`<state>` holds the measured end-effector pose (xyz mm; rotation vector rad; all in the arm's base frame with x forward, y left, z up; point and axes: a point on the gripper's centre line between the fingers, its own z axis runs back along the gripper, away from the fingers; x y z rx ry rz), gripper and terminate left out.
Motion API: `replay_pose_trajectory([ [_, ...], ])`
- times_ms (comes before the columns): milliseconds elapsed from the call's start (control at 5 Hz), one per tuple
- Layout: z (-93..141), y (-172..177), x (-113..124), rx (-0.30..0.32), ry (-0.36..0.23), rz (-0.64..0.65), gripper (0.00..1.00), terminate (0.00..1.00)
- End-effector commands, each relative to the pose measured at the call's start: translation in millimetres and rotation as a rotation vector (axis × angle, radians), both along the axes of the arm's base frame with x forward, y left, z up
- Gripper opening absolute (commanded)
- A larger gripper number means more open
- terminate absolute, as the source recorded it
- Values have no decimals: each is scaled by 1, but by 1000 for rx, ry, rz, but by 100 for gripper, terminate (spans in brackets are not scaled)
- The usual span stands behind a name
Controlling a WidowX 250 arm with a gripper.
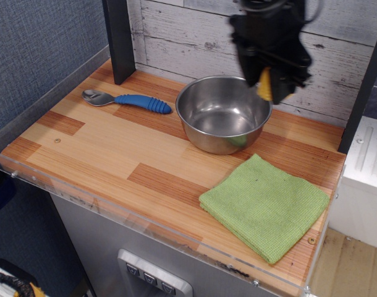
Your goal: Move the corn to the middle bottom of the table
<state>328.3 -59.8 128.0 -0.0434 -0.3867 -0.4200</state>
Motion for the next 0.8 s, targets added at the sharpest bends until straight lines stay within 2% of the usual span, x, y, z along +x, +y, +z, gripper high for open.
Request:
replay_pose_trajectory([
  [0, 24, 46, -61, -43, -47, 201, 0, 0],
  [200, 22, 61, -79, -45, -33, 268, 0, 0],
  [600, -11, 88, -97, -24, -12, 307, 0, 0],
])
